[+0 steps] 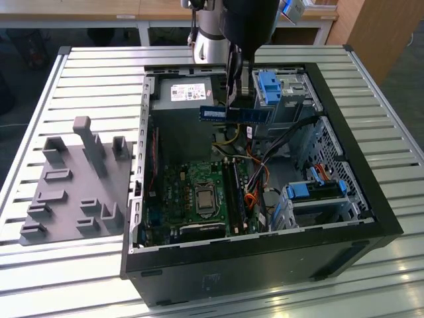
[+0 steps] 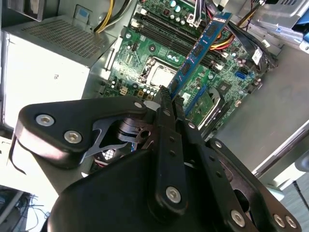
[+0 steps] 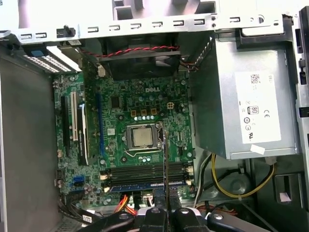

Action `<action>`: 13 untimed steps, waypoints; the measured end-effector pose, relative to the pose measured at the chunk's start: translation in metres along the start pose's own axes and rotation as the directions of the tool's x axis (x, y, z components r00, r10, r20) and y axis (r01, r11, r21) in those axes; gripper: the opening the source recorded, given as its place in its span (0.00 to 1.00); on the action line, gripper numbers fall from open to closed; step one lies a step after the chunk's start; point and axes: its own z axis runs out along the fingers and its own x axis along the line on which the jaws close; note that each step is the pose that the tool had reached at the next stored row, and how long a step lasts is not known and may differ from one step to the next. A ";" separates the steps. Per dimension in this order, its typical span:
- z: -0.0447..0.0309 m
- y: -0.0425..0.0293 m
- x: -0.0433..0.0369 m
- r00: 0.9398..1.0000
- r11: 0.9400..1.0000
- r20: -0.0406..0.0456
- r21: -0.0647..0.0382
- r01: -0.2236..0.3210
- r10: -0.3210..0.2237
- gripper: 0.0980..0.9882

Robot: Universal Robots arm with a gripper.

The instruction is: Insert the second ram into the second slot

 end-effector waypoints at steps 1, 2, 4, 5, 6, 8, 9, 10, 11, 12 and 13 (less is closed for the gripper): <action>0.0000 0.0000 0.0000 1.000 1.000 0.000 0.000 -0.004 0.004 0.04; 0.0000 0.0000 0.0000 1.000 1.000 0.000 0.000 -0.009 0.009 0.04; 0.0001 0.0000 0.0000 1.000 1.000 0.001 0.000 -0.017 0.017 0.04; 0.0001 0.0000 0.0000 1.000 1.000 0.001 0.000 -0.021 0.021 0.04; 0.0001 0.0000 0.0000 1.000 1.000 0.001 0.000 -0.025 0.025 0.04; 0.0001 0.0000 0.0000 0.999 0.999 0.001 0.000 -0.033 0.033 0.04; 0.0001 0.0000 0.0000 0.999 0.999 0.001 0.000 -0.037 0.037 0.04; 0.0001 0.0000 0.0000 0.999 0.999 0.002 0.001 -0.041 0.041 0.04; 0.0001 0.0000 0.0000 0.999 0.999 0.002 0.001 -0.044 0.044 0.04; 0.0002 0.0000 0.0000 0.999 0.999 0.002 0.001 -0.048 0.048 0.04; 0.0002 0.0000 0.0000 0.999 0.999 0.002 0.001 -0.051 0.051 0.04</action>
